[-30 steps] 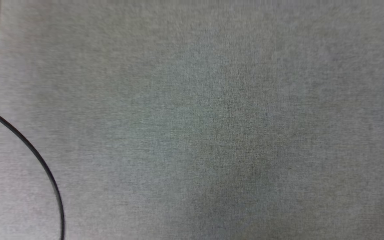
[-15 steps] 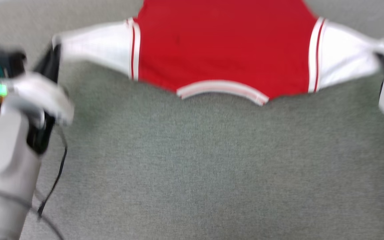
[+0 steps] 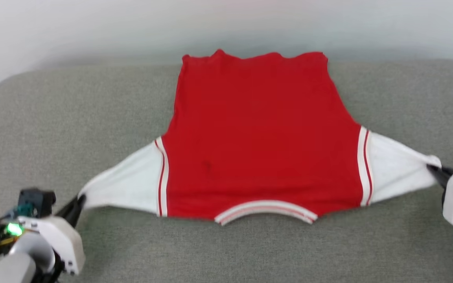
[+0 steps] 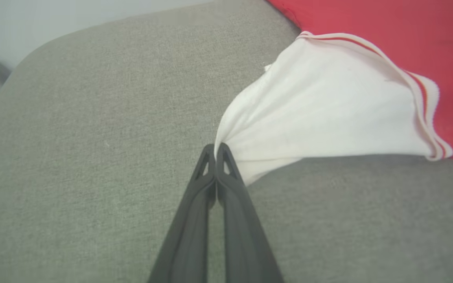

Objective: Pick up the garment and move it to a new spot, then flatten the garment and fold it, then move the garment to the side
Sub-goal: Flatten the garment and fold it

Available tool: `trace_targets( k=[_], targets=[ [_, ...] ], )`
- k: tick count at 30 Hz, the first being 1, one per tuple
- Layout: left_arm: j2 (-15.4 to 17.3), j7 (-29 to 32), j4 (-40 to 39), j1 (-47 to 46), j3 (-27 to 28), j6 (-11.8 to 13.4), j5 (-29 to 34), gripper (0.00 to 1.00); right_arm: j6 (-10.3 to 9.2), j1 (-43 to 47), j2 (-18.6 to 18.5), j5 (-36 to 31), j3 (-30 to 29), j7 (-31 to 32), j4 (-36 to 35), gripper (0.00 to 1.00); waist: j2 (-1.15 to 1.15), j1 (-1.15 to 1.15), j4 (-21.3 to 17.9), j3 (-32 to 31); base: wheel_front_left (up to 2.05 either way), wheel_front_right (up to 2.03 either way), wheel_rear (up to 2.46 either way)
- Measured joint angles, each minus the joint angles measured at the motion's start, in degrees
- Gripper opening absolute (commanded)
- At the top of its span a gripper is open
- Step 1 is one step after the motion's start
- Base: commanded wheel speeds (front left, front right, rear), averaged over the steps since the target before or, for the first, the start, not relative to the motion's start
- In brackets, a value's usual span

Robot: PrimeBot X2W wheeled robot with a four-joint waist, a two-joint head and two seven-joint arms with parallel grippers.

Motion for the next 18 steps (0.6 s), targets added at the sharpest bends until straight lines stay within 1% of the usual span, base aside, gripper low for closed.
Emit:
trace_targets(
  k=[8,10,14,18],
  targets=[
    [2.81,5.2,-12.0,15.19,-0.27,3.98,-3.49,0.0,0.0,12.9,-2.05,2.93,-4.35,4.6,-5.9,0.0,0.0,0.0,-1.07,-3.75,0.0,0.0,0.0],
    [2.92,6.45,-14.97,18.45,0.22,5.55,-5.19,0.0,0.0,16.06,-2.29,3.52,-5.9,5.8,-7.48,0.0,0.0,0.0,-1.15,-4.23,0.0,0.0,0.0],
    [3.6,8.51,-20.12,23.08,0.22,7.37,-6.53,0.0,-0.01,20.91,-1.0,4.01,-9.23,7.35,-10.55,0.0,0.0,0.0,-1.12,-4.22,0.0,0.0,0.0],
    [4.38,9.83,-24.05,24.22,-0.36,8.08,-6.42,0.0,-0.02,23.84,0.0,3.14,-10.84,9.34,-13.0,0.0,0.0,0.01,-1.04,-3.84,0.0,0.0,0.0]
  ],
)
